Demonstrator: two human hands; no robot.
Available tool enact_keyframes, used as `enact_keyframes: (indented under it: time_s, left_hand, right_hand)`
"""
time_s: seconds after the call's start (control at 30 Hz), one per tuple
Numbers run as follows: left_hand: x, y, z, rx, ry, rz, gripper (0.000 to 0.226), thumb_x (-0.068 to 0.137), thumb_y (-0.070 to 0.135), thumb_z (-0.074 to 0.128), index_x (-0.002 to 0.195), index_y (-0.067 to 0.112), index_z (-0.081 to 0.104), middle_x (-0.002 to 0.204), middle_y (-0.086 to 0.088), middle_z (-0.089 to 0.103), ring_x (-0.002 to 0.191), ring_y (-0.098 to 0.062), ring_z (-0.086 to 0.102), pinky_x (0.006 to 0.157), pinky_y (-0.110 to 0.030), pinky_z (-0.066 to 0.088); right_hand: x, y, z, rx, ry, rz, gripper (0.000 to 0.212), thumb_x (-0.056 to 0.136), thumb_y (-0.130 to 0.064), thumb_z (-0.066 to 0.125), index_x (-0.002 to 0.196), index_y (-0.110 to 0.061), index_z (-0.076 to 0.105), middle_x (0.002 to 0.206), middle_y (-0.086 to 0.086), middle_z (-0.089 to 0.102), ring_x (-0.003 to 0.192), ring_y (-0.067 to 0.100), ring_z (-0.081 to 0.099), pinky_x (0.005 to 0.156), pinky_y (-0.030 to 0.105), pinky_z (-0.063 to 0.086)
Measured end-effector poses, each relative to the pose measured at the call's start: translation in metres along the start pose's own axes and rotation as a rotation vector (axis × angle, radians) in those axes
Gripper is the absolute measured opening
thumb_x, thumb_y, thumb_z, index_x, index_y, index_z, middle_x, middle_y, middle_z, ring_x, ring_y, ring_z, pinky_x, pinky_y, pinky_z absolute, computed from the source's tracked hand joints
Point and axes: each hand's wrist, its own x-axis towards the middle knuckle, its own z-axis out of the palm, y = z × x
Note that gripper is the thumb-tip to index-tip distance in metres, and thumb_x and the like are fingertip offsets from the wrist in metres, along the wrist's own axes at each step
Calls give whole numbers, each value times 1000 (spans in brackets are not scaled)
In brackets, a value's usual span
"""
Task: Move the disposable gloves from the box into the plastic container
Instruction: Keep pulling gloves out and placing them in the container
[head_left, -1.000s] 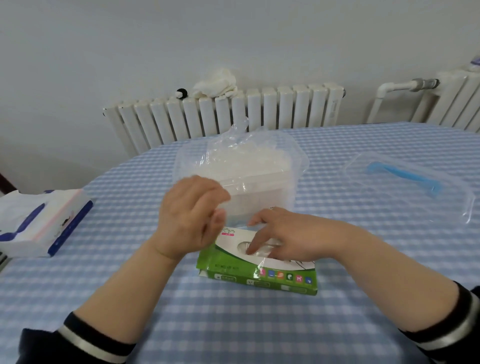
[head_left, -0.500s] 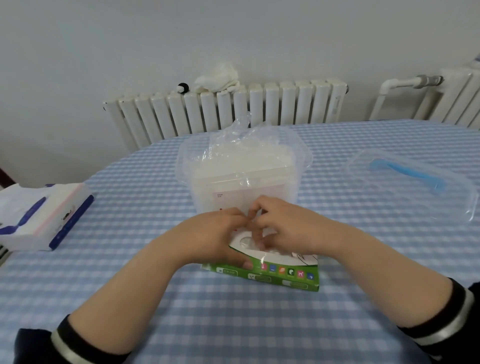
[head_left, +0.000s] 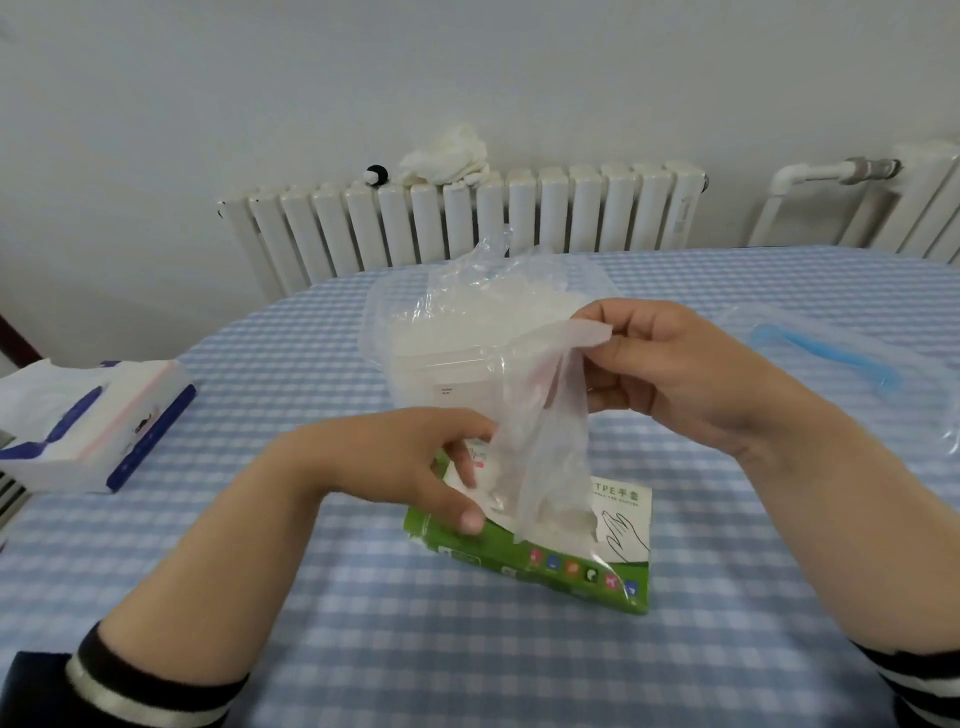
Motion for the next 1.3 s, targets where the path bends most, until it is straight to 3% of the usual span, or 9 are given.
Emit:
enact_keyframes:
  time_s: [0.07,0.17,0.4,0.57,0.67,0.8,1.0,1.13,1.3]
  left_hand:
    - [-12,8,-11,-140,-4,110,73,60,70,76,125,44,55,123,11,61,115,-15,60,95,-38,52]
    - [-19,24,-17,-276,219,203,99,61,85,62,134,19,48,131,-6,59,119,-26,59,95,-39,53]
    - [-13,78,-8,-211,784,237,47,86,63,43,124,36,47,103,17,73,100,-3,67,93,-42,53]
    - [1,87,-13,-99,804,131,13,95,31,59,99,33,47,90,6,75,86,-18,69,80,-47,55]
    - [15,85,-20,-100,870,123,24,93,6,51,78,19,39,80,5,74,71,-5,69,66,-43,55]
    - [30,76,-30,-151,909,95,26,93,0,44,76,18,37,79,4,72,58,-1,62,54,-36,48]
    - [48,56,-44,-266,1026,17,31,86,-10,33,76,18,40,83,3,72,52,-2,58,54,-31,43]
    - [52,42,-50,-242,1158,-93,33,86,-6,34,77,19,55,83,6,69,58,-8,57,49,-21,40]
    - [56,28,-51,-180,1091,-207,35,93,1,35,92,15,67,88,11,63,40,0,42,41,-13,33]
  right_hand:
    - [-1,-4,1,101,-4,17,27,84,-21,53,99,-2,65,93,16,73,87,27,72,74,34,59]
    - [-1,-5,4,207,4,67,32,79,-21,52,98,4,61,86,17,74,81,25,74,66,29,59]
    - [1,-2,11,331,49,109,20,92,-11,46,93,2,60,87,17,74,77,26,74,63,28,59]
    - [2,-1,12,340,78,145,32,100,-8,40,82,-1,65,89,18,74,77,27,74,62,28,60]
    - [5,1,13,418,101,217,30,101,-11,41,83,-3,63,89,19,74,76,25,73,62,30,60]
    - [5,6,15,578,62,301,51,101,-42,35,103,3,59,90,21,73,74,27,73,59,32,59]
    - [10,12,6,724,19,348,89,86,-74,26,105,1,70,94,16,74,66,21,73,50,30,58]
    - [16,18,-2,801,65,315,86,84,-75,26,109,-1,62,90,11,74,63,17,72,50,27,58]
    - [21,20,-2,878,207,267,85,91,-68,28,84,2,76,78,11,74,58,16,71,45,26,57]
